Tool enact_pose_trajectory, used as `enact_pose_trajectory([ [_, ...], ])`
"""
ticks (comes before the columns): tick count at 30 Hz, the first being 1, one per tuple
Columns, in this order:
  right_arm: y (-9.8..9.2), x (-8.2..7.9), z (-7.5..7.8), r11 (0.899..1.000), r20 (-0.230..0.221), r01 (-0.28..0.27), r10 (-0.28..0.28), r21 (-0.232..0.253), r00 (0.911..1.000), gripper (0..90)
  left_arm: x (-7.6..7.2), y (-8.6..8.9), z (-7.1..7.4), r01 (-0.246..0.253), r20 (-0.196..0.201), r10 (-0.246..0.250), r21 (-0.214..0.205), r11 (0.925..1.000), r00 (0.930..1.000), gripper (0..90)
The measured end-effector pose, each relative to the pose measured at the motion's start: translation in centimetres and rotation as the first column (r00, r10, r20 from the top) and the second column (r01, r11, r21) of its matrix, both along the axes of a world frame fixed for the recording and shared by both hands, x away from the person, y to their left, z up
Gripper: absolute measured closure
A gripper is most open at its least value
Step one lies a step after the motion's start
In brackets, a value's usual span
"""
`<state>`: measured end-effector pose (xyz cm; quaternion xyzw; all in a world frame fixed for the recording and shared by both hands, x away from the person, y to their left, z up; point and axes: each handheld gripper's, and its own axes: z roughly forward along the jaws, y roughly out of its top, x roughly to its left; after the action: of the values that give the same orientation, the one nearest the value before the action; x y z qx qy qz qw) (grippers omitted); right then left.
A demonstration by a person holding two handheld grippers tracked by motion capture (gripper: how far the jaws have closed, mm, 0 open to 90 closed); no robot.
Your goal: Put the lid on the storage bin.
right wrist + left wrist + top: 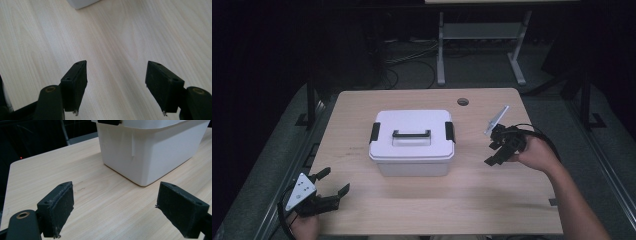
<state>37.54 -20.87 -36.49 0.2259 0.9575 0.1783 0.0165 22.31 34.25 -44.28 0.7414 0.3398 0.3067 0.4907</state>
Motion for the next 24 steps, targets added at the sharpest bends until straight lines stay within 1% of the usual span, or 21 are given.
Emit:
enact_pose_trajectory([
  [3, -0.3, -0.2, -0.4, 1.0, -0.005, 0.005, -0.005, -0.005, 1.0, 32.5, 0.0, 0.0, 0.0, 0.0, 0.0, 0.0, 0.002, 1.0, 1.0, 13.5],
  [18, -2.1, -1.0, -2.1, 0.999, -0.028, 0.037, -0.037, 0.008, 0.9989, 32.3, 0.0, -0.1, 0.0, 0.003, 0.001, -0.003, 0.005, 1.0, 1.0, 13.5],
  [24, -2.8, -1.4, -2.6, 0.999, -0.041, 0.05, -0.05, 0.002, 0.9979, 32.1, 0.0, -0.2, 0.0, 0.004, 0.001, -0.004, 0.006, 1.0, 1.0, 13.6],
])
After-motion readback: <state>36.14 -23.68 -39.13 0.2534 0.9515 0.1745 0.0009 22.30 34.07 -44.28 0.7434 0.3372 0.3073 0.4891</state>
